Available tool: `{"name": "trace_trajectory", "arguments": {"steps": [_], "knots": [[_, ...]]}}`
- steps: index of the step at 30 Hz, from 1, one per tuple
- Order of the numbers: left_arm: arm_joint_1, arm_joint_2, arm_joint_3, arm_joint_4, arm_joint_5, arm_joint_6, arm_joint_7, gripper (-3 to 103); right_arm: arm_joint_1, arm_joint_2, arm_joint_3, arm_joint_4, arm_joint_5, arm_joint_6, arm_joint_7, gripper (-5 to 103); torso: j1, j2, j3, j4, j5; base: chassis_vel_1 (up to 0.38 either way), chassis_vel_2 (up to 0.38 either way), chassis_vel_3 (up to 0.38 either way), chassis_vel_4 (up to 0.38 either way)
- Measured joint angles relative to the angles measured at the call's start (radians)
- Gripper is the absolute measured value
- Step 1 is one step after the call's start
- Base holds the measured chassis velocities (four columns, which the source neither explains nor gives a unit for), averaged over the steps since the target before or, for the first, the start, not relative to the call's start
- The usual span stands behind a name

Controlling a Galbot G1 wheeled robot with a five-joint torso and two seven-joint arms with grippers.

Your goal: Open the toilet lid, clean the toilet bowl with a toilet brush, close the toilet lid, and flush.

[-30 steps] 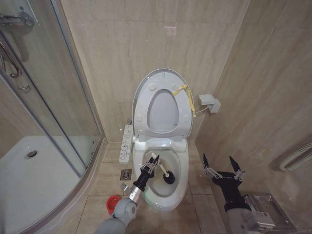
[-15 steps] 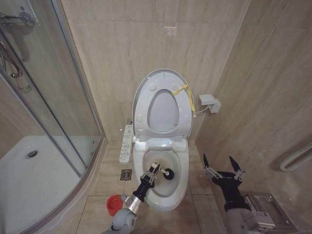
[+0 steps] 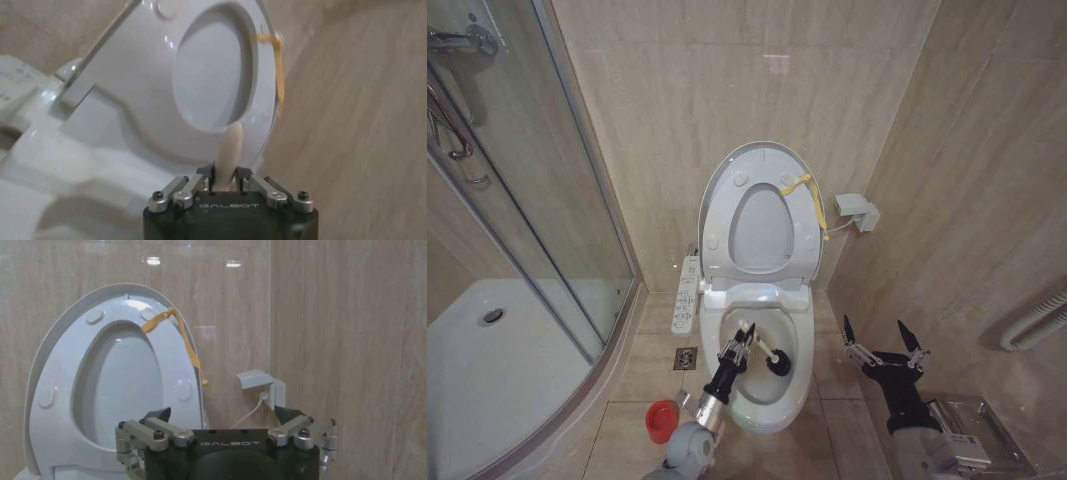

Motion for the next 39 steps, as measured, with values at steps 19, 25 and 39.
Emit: {"name": "trace_trajectory", "arguments": {"steps": [19,25,39], "knots": [[-0.042,-0.026,-0.003,0.052,0.093,-0.037,0.057,22,0.000,0.000,0.000,0.000,0.000,0.000,0.000,100,0.000,0.000,0.000,-0.0002,-0.0001,0.000,0.000,0.000,0.000],[-0.058,-0.041,-0.007,0.089,0.158,-0.077,0.044,22,0.000,0.000,0.000,0.000,0.000,0.000,0.000,100,0.000,0.000,0.000,-0.0004,-0.0002,0.000,0.000,0.000,0.000],[-0.090,-0.109,0.014,0.125,0.057,-0.097,-0.020,22,0.000,0.000,0.000,0.000,0.000,0.000,0.000,100,0.000,0.000,0.000,-0.0002,0.0000,0.000,0.000,0.000,0.000]]}}
